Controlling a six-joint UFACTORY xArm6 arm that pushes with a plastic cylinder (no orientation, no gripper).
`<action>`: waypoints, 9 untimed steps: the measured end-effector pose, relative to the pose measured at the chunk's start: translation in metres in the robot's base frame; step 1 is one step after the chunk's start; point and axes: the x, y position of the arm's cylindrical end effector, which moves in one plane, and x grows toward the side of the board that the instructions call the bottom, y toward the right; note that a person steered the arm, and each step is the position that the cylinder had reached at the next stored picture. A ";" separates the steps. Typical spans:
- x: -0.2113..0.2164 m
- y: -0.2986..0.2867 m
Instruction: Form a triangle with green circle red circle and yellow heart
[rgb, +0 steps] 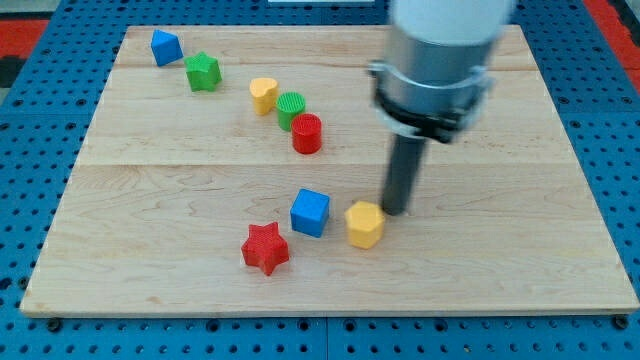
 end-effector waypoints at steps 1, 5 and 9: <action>-0.027 0.016; -0.127 -0.055; -0.182 -0.129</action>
